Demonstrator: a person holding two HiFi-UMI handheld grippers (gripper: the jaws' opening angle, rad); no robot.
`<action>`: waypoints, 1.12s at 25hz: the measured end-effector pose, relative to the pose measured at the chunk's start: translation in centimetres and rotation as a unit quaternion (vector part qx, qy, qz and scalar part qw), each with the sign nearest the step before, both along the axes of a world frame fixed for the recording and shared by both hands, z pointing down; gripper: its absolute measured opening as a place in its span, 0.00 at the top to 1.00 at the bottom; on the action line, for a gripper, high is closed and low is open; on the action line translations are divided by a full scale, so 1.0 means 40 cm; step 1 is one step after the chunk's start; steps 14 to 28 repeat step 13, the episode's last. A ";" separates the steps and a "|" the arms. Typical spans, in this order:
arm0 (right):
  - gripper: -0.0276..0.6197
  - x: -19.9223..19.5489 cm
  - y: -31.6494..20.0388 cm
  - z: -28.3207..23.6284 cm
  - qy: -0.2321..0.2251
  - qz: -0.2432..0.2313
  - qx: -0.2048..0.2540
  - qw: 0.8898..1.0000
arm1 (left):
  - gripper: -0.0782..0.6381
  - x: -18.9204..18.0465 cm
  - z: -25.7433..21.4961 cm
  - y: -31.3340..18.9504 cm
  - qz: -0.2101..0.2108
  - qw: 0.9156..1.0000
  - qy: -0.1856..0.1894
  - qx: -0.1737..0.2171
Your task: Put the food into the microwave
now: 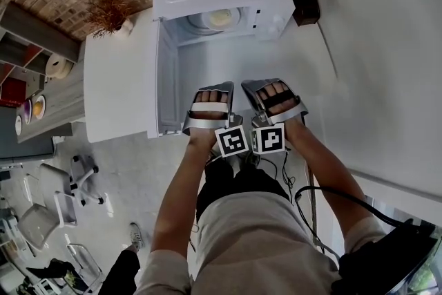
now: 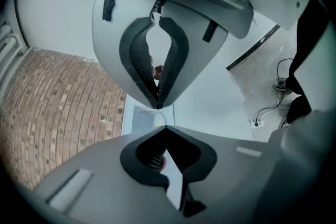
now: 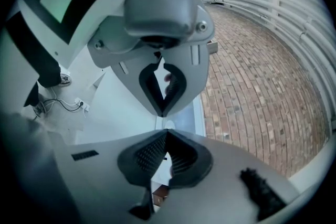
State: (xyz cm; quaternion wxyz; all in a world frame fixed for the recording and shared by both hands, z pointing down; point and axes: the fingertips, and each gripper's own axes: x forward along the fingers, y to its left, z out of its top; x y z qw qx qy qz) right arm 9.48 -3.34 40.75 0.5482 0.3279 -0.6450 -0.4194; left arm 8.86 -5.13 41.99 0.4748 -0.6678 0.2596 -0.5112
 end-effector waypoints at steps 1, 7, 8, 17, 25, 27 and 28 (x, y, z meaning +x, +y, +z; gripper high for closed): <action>0.95 0.002 0.005 0.001 -0.001 -0.001 -0.002 1.000 | 0.88 0.000 0.002 0.003 -0.004 1.000 0.000 -0.002; 0.95 0.031 0.015 -0.010 0.001 -0.006 0.006 1.000 | 0.88 0.008 0.016 0.018 -0.018 1.000 0.002 -0.005; 0.95 0.033 0.018 -0.009 0.001 -0.007 0.006 1.000 | 0.88 0.009 0.016 0.022 -0.019 1.000 0.002 -0.004; 0.95 0.050 0.043 -0.011 0.000 -0.006 0.004 1.000 | 0.88 0.029 0.009 0.047 -0.020 1.000 0.003 -0.010; 0.95 0.050 0.043 -0.011 0.000 -0.006 0.004 1.000 | 0.88 0.029 0.009 0.047 -0.020 1.000 0.003 -0.010; 0.95 0.050 0.043 -0.011 0.000 -0.006 0.004 1.000 | 0.88 0.029 0.009 0.047 -0.020 1.000 0.003 -0.010; 0.95 0.050 0.043 -0.011 0.000 -0.006 0.004 1.000 | 0.88 0.029 0.009 0.047 -0.020 1.000 0.003 -0.010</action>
